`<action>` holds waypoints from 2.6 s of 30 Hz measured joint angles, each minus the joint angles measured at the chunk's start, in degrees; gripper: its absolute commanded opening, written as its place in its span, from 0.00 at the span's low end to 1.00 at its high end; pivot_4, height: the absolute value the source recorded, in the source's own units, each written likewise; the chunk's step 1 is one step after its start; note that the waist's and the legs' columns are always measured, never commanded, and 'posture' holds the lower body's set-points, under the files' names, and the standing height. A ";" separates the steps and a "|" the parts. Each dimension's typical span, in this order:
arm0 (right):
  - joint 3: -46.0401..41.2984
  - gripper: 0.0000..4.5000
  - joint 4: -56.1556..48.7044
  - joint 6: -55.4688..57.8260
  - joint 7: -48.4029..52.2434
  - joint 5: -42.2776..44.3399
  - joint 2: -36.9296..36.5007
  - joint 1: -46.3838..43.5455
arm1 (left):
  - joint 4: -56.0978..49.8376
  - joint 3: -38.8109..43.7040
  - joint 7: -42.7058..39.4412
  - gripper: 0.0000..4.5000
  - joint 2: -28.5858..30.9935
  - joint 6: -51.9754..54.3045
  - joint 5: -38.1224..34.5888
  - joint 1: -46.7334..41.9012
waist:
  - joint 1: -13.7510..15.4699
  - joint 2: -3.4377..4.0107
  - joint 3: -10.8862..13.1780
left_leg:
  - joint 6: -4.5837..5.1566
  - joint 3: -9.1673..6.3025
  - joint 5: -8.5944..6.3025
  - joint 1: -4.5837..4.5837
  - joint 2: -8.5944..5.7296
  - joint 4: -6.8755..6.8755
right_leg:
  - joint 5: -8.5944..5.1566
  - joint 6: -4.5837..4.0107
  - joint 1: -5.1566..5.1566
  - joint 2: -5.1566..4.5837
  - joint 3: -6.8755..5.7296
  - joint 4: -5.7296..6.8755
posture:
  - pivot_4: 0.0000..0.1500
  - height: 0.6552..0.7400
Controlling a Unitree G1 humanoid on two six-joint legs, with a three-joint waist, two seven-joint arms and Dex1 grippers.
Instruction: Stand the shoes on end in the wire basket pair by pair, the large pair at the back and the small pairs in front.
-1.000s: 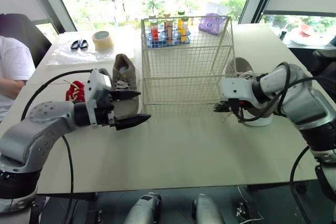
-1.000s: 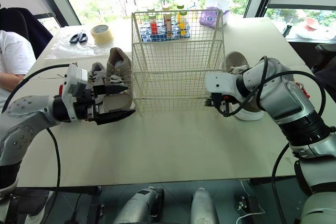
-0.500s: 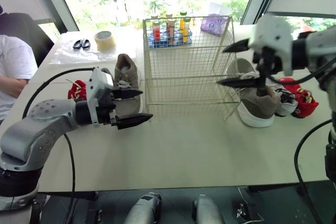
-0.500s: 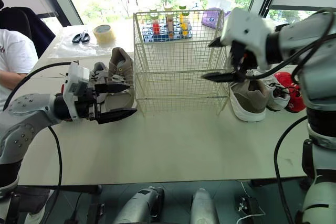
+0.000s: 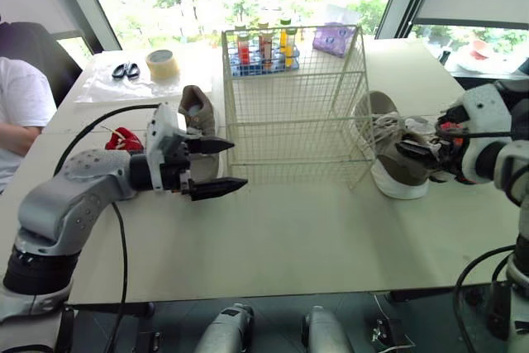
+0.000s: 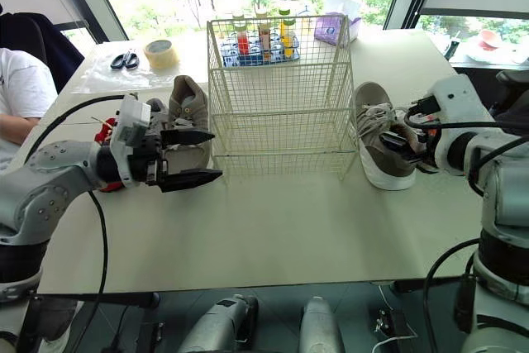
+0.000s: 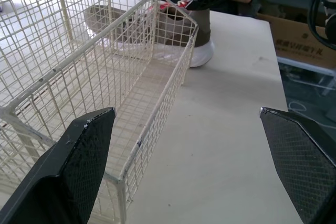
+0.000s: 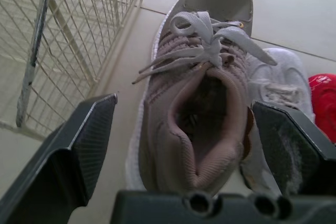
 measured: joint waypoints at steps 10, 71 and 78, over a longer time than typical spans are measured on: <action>-2.26 0.98 -1.27 -2.48 -8.05 1.14 5.43 6.61 | 0.52 -0.03 -0.79 1.00 0.01 -0.13 1.05 -0.09 | 0.01 -0.01 -0.01 | 0.00 0.00 0.00 0.02 -0.01 0.02 | 0.00 0.01 0.03 0.00 0.01 0.01 | 1.00 1.00; 21.16 0.03 21.72 -94.41 20.82 1.17 -14.67 -20.81 | 33.83 6.57 -9.21 1.00 4.86 13.98 -5.23 -26.81 | -1.77 -0.01 0.10 | 0.01 0.06 0.01 0.00 0.01 0.11 | 0.00 0.05 -0.09 0.09 0.03 0.09 | 1.00 1.00; 22.30 0.03 22.50 -98.35 22.01 0.81 -13.90 -20.82 | 35.89 6.59 -9.34 1.00 4.85 13.98 -4.23 -27.50 | -1.78 -0.01 0.10 | 0.01 0.06 0.01 -0.01 0.01 0.12 | 0.00 0.05 -0.11 0.09 0.04 0.12 | 1.00 1.00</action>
